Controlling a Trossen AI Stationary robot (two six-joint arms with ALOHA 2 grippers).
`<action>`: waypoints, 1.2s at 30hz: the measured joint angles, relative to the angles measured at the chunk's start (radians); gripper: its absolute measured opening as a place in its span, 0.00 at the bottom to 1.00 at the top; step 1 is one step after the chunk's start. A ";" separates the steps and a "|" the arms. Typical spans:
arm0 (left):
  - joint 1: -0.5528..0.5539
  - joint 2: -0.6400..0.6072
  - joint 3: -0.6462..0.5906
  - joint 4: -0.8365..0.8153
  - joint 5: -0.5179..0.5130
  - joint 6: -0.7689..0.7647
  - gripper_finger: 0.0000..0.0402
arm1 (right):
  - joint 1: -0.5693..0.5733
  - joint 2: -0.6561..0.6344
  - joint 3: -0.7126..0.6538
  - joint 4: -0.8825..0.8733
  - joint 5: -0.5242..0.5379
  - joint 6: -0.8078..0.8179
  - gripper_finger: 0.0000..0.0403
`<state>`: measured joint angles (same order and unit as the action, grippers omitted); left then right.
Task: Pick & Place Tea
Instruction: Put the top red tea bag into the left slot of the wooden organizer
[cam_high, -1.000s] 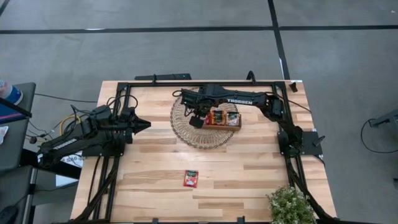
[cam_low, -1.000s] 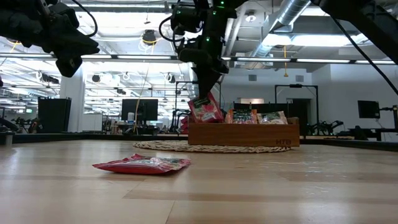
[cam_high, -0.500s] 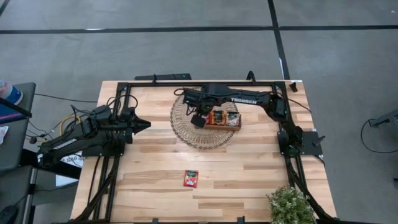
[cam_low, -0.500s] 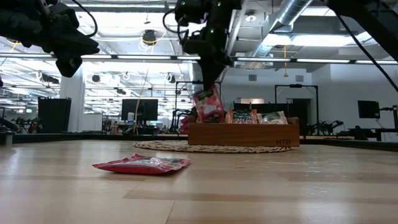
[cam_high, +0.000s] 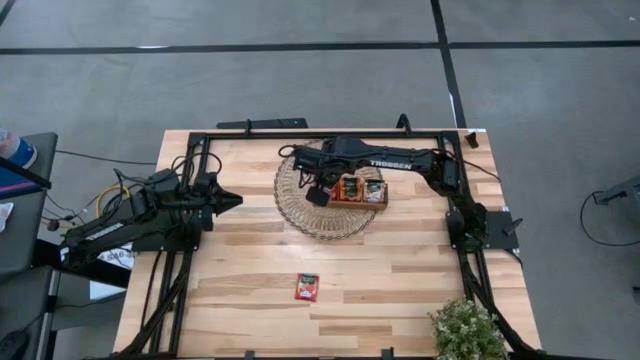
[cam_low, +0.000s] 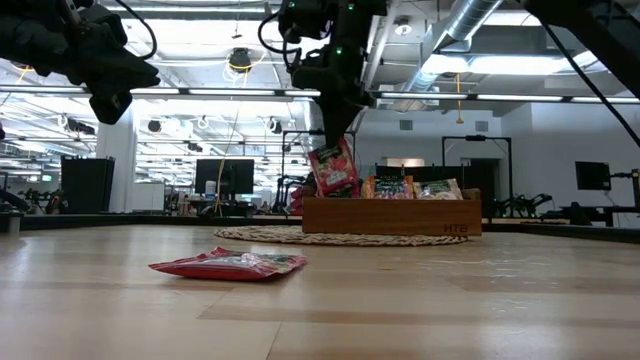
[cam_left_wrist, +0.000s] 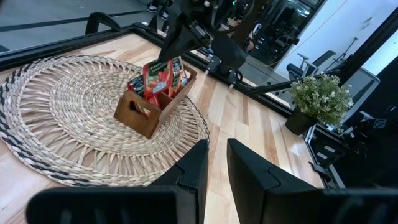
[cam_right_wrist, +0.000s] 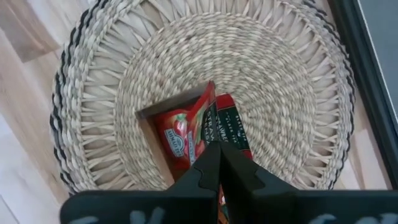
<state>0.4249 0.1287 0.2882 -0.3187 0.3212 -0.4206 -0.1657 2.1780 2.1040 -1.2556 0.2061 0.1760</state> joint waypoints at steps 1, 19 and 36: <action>0.000 0.000 0.000 0.000 0.001 0.000 0.13 | 0.003 0.000 0.000 0.000 0.002 0.000 0.00; 0.000 0.000 0.000 0.000 0.008 0.001 0.13 | 0.020 -0.101 0.001 -0.045 -0.020 0.026 0.00; 0.000 0.000 0.000 0.066 -0.007 -0.043 0.13 | 0.014 -0.301 -0.282 0.218 -0.018 -0.078 0.00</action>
<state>0.4248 0.1291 0.2882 -0.2531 0.3146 -0.4641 -0.1513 1.8772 1.8223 -1.0381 0.1881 0.0977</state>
